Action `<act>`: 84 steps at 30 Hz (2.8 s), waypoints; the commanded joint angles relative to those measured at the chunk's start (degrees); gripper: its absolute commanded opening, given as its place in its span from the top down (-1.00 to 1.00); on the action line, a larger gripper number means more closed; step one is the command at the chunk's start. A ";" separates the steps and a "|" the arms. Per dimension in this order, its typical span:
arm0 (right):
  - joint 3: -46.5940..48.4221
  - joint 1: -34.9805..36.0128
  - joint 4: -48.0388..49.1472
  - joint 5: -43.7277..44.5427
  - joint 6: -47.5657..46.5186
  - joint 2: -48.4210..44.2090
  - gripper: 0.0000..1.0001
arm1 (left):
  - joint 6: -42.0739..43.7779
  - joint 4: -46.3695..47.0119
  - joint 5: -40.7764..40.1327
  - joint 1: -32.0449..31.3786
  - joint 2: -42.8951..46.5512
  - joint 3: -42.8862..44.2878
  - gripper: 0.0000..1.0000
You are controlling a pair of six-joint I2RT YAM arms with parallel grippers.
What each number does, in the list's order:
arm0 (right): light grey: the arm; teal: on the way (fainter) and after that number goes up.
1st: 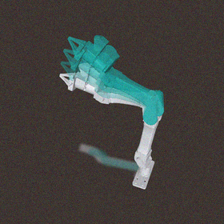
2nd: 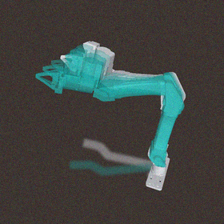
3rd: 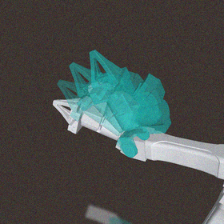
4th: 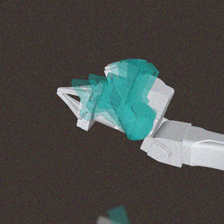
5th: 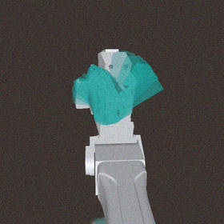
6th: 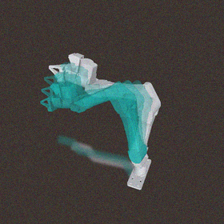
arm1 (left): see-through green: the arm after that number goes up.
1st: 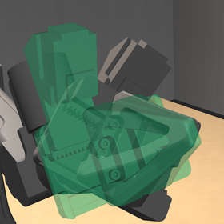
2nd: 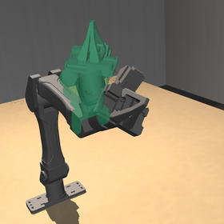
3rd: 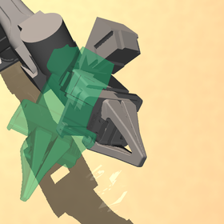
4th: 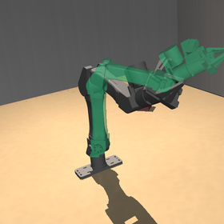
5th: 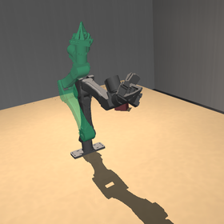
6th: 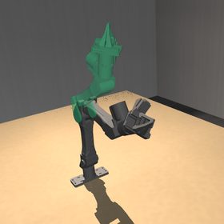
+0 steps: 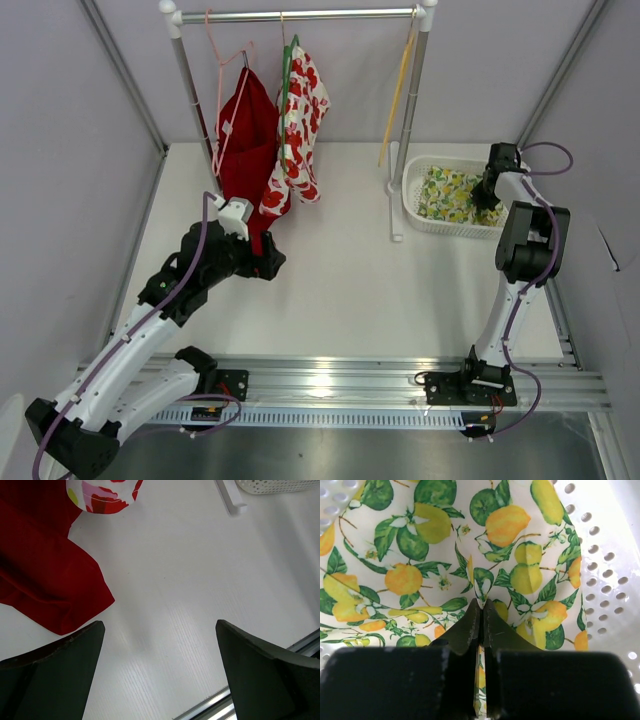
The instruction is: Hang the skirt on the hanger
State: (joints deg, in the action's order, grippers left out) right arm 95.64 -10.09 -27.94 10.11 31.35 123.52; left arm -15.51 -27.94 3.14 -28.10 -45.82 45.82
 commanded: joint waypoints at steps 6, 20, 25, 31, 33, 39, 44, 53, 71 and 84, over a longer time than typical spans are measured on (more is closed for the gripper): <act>7.28 0.07 2.46 -4.83 0.81 -13.21 1.00 | 1.18 1.93 -0.41 0.32 0.12 0.14 -0.99; 1.49 9.03 2.19 -3.08 0.29 -41.68 1.00 | 1.18 2.10 -0.50 0.32 1.88 -0.21 -0.99; -3.69 16.40 -1.32 1.21 -0.42 -51.97 1.00 | 0.66 2.02 0.99 0.32 2.75 -0.21 -0.99; -14.33 27.71 -3.60 2.19 2.04 -59.36 1.00 | -1.72 1.84 4.42 0.32 4.60 0.67 -0.99; -16.44 31.34 -4.31 4.48 2.48 -59.98 1.00 | -3.03 2.02 5.91 0.32 4.78 0.67 -0.99; -22.67 40.49 -2.83 2.73 4.33 -59.72 1.00 | -7.68 4.38 9.95 0.24 5.66 -1.78 -0.99; -21.73 46.11 0.52 -3.07 2.06 -57.44 1.00 | -10.85 7.19 11.01 0.24 5.57 -5.74 -0.99; -11.62 55.79 -0.17 -18.10 -6.65 -52.86 1.00 | -12.97 7.82 8.56 0.24 3.99 -5.13 -0.99; -38.86 36.45 -9.85 -6.25 -6.57 -52.34 0.02 | -17.18 10.63 7.15 0.15 -1.72 -9.34 -0.99; -36.21 53.07 -9.50 8.35 0.11 -50.05 -0.29 | -23.16 18.18 1.70 -0.03 -8.13 -16.29 -0.87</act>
State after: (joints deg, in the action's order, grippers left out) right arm 58.43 42.50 -38.41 12.75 28.88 73.56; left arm -36.16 -15.05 7.38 -28.10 -52.38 29.80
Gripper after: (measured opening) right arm 0.643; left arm 0.940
